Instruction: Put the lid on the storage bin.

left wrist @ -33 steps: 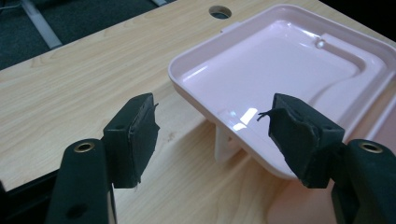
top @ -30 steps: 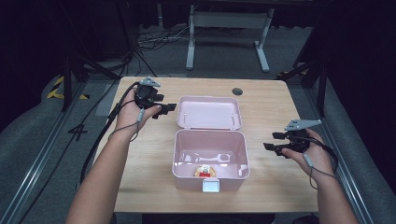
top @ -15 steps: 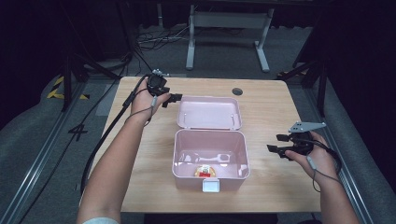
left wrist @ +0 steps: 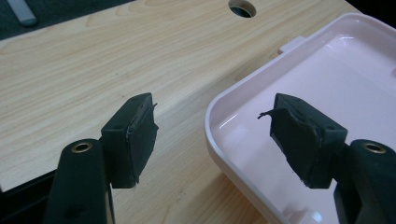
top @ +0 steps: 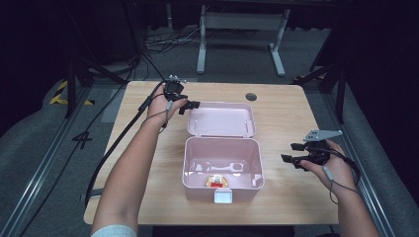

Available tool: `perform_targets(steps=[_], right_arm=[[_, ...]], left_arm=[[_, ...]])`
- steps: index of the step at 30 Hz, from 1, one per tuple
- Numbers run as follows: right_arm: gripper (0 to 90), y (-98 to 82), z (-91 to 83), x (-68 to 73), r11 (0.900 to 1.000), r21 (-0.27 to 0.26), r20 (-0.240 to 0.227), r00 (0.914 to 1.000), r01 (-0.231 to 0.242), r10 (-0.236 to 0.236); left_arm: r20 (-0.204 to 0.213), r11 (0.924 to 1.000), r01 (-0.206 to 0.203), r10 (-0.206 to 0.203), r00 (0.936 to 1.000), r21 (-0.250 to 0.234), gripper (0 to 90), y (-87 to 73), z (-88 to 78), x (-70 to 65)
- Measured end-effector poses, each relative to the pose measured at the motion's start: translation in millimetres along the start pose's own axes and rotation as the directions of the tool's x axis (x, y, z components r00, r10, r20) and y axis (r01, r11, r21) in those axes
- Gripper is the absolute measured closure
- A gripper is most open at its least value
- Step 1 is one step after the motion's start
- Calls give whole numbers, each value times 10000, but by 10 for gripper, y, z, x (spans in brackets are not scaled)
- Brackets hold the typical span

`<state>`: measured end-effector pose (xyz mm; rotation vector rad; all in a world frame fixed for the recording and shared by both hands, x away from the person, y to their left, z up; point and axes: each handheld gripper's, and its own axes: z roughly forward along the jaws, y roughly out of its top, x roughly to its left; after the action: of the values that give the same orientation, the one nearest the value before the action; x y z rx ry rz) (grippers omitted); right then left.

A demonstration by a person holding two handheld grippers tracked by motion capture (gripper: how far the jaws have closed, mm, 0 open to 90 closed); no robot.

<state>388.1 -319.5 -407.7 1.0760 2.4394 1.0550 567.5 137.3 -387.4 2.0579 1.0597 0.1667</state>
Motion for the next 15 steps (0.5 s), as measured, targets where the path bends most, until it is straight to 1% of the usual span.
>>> perform_targets(steps=[3, 7, 9, 12, 13, 15], right_arm=[[366, 1, -1, 1, 10000, 1, -16, 10000, 28, -28], [366, 1, -2, 0, 10000, 7, 8, 10000, 67, -67], [365, 1, 2, 3, 9999, 14, -8, 9999, 110, -110], [362, 4, 7, 12, 9998, 32, -56, 9998, 175, -175], [361, 7, 5, 15, 9998, 32, -60, 9998, 187, -187], [357, 9, -4, 18, 9998, -37, -104, 9998, 174, -174]], left_arm=[[110, 9998, 173, -174, 9998, 63, 320, -13, 51, 10], [426, 9990, 426, -430, 9982, 114, 320, -34, 121, 10], [471, 9985, 501, -511, 9976, 232, 325, -49, 153, 9], [560, 9976, 496, -522, 9971, 480, 332, -75, 214, -2], [608, 9975, 484, -515, 9968, 519, 340, -79, 225, -3], [768, 9968, 636, -672, 9948, 486, 364, -79, 222, 3]])
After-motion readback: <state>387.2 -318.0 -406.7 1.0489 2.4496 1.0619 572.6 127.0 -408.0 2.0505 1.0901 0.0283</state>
